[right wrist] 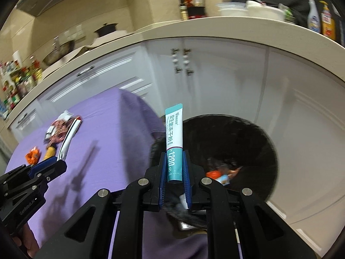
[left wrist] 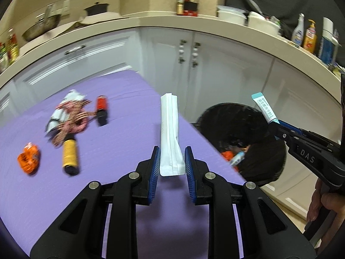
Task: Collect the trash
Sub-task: 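Carry both tubes over the black bin and open both tools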
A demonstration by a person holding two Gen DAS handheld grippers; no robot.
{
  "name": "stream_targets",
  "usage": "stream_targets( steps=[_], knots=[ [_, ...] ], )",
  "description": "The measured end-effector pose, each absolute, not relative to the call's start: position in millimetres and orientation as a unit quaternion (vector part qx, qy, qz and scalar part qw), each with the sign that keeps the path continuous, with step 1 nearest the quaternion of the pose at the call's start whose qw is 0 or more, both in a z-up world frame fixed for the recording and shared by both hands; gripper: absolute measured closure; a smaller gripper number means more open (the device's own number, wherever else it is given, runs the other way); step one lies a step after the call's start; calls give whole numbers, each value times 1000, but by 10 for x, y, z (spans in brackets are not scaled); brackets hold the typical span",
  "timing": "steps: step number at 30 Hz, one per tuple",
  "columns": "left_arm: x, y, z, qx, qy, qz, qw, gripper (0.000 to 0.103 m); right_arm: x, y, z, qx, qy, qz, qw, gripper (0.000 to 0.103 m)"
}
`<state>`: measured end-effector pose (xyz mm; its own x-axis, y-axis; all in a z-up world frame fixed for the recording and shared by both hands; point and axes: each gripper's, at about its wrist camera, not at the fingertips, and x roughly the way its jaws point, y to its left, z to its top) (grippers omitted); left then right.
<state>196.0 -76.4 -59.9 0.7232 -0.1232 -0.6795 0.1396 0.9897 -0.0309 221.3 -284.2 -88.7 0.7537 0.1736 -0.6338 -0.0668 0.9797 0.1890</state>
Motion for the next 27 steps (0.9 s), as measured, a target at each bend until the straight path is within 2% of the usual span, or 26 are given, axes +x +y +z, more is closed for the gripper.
stream_targets(
  steps=[20,21,23,26,27],
  knots=[
    [2372,-1720,-782,70,373,-137,915,80,2373,-3500,-1161,113,346,-2,931,87],
    [2400,-1753,-801,71,373,-137,915,80,2395,-3517,-1181,114,345,-4,931,85],
    [2485,-1808,-853,71,380,-134,913,79,2428,-3546,-1220,118,347,-11,930,66],
    [2576,-1832,-920,65,393,-132,908,76,2436,-3586,-1268,123,349,-18,929,59],
    [2588,-1827,-936,63,395,-131,907,68,2433,-3594,-1278,124,350,-18,928,59]
  ],
)
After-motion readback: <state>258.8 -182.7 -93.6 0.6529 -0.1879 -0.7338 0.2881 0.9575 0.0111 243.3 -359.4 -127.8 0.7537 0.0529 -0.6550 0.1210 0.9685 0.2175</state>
